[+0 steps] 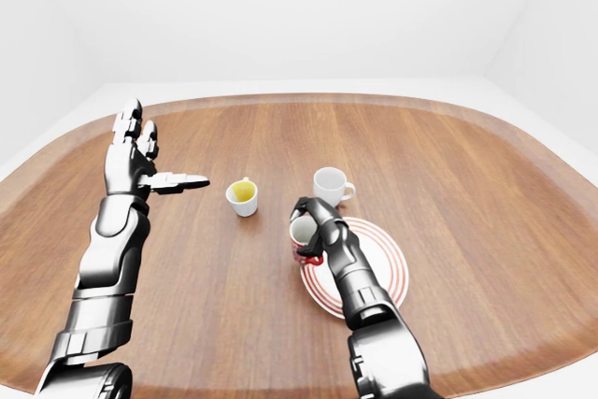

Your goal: Pick up the red mug and put it on the plate

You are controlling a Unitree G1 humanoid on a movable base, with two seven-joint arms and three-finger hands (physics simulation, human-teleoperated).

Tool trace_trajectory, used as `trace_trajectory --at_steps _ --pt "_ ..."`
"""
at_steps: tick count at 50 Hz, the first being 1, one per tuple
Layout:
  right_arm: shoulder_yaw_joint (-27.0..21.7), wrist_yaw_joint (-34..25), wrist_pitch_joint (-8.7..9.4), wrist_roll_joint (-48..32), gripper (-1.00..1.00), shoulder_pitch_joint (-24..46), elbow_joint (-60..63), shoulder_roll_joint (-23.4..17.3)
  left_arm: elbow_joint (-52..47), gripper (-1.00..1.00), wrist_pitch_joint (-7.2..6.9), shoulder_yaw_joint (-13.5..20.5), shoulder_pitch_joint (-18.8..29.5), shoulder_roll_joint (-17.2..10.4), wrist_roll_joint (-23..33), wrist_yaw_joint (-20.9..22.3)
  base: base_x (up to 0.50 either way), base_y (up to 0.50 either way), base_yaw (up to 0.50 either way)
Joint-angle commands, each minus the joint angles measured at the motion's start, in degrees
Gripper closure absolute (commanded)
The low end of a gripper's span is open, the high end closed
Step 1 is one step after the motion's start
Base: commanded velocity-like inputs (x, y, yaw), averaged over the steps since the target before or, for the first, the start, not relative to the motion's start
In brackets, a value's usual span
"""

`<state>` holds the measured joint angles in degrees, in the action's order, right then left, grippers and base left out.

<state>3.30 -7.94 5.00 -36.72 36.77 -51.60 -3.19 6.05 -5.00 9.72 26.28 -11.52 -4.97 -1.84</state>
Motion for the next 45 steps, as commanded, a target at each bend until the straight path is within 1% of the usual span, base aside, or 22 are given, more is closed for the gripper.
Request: trace_trajectory --at_steps 1,18,45 --pt "-0.7 0.1 0.0 0.2 1.0 -1.1 0.6 -1.7 0.2 -1.0 0.0 -0.1 -0.1 0.1 0.0 0.0 0.0 0.0 0.0" --pt "-2.4 -0.2 0.0 1.1 1.0 -3.8 3.1 -4.8 0.4 -1.0 0.0 -0.2 0.1 0.2 0.2 -0.2 0.0 0.0 0.0" --pt "-3.4 0.4 0.0 1.6 1.0 -4.7 2.0 -7.1 -0.1 -1.0 0.0 -0.3 0.0 0.3 0.3 -0.2 0.0 0.0 0.0"
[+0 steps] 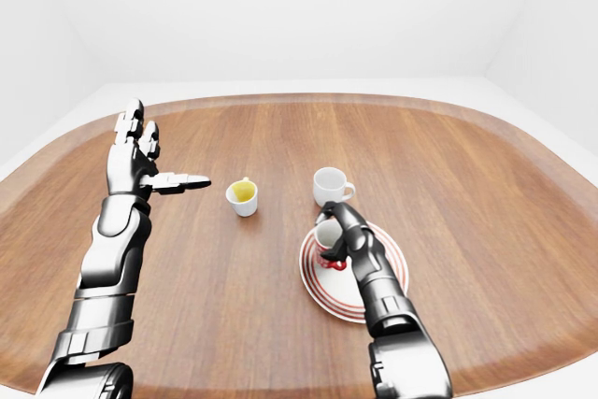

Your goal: Pick up the red mug and put it on the plate

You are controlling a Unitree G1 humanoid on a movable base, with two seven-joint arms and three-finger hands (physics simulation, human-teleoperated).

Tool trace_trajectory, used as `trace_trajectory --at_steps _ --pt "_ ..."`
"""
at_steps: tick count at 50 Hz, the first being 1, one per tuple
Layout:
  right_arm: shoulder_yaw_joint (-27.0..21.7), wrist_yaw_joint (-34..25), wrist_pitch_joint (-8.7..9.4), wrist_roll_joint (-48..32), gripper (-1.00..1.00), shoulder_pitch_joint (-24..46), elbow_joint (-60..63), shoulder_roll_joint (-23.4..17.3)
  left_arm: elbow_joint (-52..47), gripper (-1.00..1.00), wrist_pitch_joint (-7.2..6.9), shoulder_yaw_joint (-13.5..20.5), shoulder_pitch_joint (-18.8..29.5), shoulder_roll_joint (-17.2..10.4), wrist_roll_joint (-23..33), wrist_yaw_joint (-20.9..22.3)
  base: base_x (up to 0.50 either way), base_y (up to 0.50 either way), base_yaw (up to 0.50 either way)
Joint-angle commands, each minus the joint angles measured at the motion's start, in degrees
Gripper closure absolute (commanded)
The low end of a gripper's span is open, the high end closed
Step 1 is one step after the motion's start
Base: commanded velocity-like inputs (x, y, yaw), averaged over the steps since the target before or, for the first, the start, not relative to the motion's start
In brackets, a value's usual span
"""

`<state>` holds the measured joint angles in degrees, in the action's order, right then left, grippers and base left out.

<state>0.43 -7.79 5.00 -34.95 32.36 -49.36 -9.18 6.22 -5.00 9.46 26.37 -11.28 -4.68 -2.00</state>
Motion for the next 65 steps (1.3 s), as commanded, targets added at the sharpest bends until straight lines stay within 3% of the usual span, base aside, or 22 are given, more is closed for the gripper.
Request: trace_trajectory --at_steps 1,65 --pt "-0.5 0.2 0.0 -0.2 1.0 -0.3 -0.2 -1.2 -0.2 -1.0 0.0 0.0 -0.1 0.1 0.1 0.0 0.0 0.0 0.0" --pt "-3.3 -1.0 0.0 0.9 1.0 -5.3 4.4 -5.3 1.0 -1.0 0.0 -0.6 -0.1 0.6 0.7 -0.2 0.0 0.0 0.0"
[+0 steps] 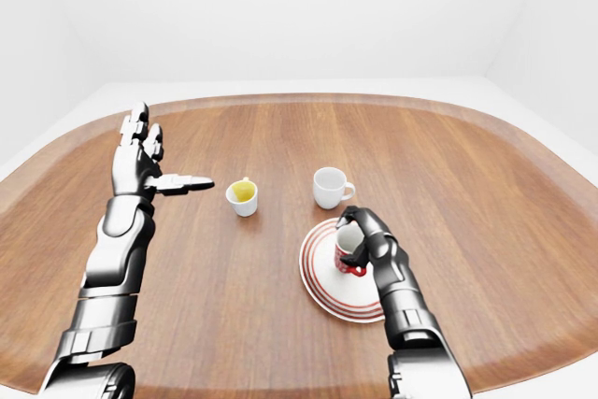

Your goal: Pick up the red mug and put it on the plate

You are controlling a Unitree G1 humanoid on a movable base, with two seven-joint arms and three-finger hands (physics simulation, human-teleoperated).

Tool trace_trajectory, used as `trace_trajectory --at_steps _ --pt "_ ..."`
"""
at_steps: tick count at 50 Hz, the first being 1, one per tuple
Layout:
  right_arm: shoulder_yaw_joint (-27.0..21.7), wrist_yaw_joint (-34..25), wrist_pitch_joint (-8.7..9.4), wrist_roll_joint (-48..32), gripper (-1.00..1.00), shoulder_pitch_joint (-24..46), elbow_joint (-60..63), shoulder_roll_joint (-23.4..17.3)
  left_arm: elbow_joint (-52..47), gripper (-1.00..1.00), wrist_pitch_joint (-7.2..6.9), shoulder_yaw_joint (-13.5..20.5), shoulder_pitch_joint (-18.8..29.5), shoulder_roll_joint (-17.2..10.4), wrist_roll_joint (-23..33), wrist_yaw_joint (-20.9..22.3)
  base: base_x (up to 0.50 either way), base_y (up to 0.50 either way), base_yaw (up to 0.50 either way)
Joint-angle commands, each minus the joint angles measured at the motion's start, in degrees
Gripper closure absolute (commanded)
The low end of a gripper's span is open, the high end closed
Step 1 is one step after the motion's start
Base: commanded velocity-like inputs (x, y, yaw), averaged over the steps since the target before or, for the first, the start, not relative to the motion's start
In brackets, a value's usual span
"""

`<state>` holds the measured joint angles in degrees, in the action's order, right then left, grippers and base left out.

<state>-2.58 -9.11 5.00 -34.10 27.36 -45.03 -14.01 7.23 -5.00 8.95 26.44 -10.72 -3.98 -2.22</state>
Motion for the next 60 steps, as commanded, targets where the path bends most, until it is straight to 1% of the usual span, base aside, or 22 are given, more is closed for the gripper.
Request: trace_trajectory --at_steps 1,8,9,10,11,12,33,46,52,55,57,58,60 --pt "-0.2 0.4 0.0 0.1 1.0 -0.2 -0.2 -0.4 0.0 -1.0 0.0 0.0 -0.1 0.1 0.0 0.0 0.0 0.0 0.0" --pt "-0.2 0.7 0.0 0.2 1.0 0.0 -1.0 -0.4 0.0 -1.0 0.0 0.0 -0.1 0.1 0.1 0.0 0.0 0.0 0.0" --pt "-0.2 0.8 0.0 0.2 0.8 0.1 -1.1 -0.5 0.0 -1.0 0.0 0.0 -0.1 0.1 0.1 0.0 0.0 0.0 0.0" --pt "-0.2 0.9 0.0 0.2 -0.01 0.1 -1.3 -0.5 0.1 -1.0 0.0 0.0 -0.1 0.1 0.1 0.0 0.0 0.0 0.0" --pt "-0.2 1.0 0.0 0.2 -0.89 0.2 -1.5 -0.5 0.0 -1.0 0.0 0.0 0.0 0.1 0.1 0.0 0.0 0.0 0.0" --pt "-0.2 1.0 0.0 0.2 -1.0 0.2 -1.8 -0.6 0.0 -1.0 0.0 0.0 0.0 0.0 0.1 0.0 0.0 0.0 0.0" --pt "0.3 1.9 0.0 0.1 -1.0 0.7 -4.1 -0.4 -0.4 -1.0 0.0 0.0 0.0 0.0 0.0 -0.1 0.0 0.0 0.0" --pt "0.3 0.8 0.0 -0.3 -1.0 0.1 -1.1 -0.3 -1.2 -1.0 0.0 0.0 0.2 0.0 0.1 -0.1 0.0 0.0 0.0" --pt "0.0 -2.3 0.0 -1.0 -1.0 -1.6 6.4 0.0 -2.5 -1.0 0.0 0.0 0.3 -0.1 0.0 0.0 0.0 0.0 0.0" --pt "-0.3 -4.7 0.0 -1.8 -1.0 -3.7 13.1 0.4 -2.6 -1.0 0.0 0.2 0.4 -0.2 -0.1 0.0 0.0 0.0 0.0" --pt "0.0 -6.7 0.0 -2.9 -1.0 -6.5 19.3 1.0 -2.6 -1.0 0.0 0.3 0.5 -0.3 -0.2 -0.1 0.0 0.0 0.0" --pt "0.0 -6.8 0.0 -3.0 -1.0 -6.6 19.7 1.1 -2.6 -1.0 0.0 0.3 0.5 -0.3 -0.2 -0.1 0.0 0.0 0.0" --pt "0.4 -9.6 0.0 -4.7 -1.0 -9.9 27.4 2.0 -3.3 -1.0 0.0 0.4 0.7 -0.5 -0.4 -0.1 0.0 0.0 0.0"
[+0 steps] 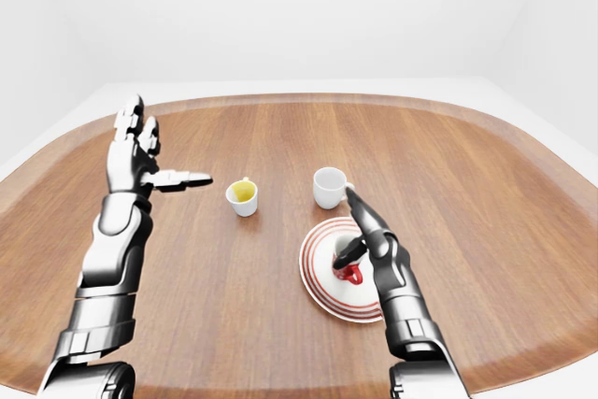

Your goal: Pick up the red mug and put it on the plate

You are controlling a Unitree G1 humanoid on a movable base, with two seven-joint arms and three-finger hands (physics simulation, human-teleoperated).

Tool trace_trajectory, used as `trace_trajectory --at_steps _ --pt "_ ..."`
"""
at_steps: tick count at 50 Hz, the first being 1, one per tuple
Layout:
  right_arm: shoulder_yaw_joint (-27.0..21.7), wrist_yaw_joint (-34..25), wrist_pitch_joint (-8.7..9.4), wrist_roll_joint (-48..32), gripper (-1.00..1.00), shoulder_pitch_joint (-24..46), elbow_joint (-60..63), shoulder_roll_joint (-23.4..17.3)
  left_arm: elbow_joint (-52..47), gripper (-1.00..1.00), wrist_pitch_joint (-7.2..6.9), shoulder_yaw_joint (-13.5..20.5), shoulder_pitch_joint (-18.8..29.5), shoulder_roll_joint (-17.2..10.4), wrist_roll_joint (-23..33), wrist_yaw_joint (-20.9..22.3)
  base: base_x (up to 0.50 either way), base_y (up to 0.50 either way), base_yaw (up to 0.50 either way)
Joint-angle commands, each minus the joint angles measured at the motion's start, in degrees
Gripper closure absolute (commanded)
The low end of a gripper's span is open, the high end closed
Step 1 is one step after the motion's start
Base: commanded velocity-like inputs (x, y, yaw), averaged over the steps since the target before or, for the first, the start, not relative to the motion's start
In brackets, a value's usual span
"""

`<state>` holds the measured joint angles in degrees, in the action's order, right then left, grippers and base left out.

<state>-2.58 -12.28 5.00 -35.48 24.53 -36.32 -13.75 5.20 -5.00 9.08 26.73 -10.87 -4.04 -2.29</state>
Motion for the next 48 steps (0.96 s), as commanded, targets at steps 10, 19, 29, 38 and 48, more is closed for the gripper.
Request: trace_trajectory --at_steps 10,19,29,38,48 --pt "-1.0 -17.4 0.0 -9.0 -1.0 -12.3 39.7 2.8 -3.8 -1.0 0.0 0.9 1.2 -1.1 -1.1 -0.1 0.0 0.0 0.0" --pt "-4.2 -27.7 0.0 -13.1 -1.0 -7.7 57.9 0.9 -13.8 -1.0 0.0 2.2 3.6 -2.9 -3.2 -0.8 0.0 0.0 0.0" --pt "-5.3 -27.7 0.0 -16.7 -1.0 -1.3 66.3 -1.6 -21.0 -1.0 0.0 3.2 7.1 -4.6 -5.2 -2.0 0.0 0.0 0.0" --pt "-5.8 -27.7 0.0 -19.7 -1.0 4.9 70.4 -4.2 -26.3 -1.0 0.0 3.7 9.3 -5.8 -6.0 -2.7 0.0 0.0 0.0" --pt "-5.7 -27.7 0.0 -23.7 -1.0 12.3 73.1 -7.5 -29.8 -1.0 0.0 3.7 11.0 -6.2 -6.4 -3.0 0.0 0.0 0.0"
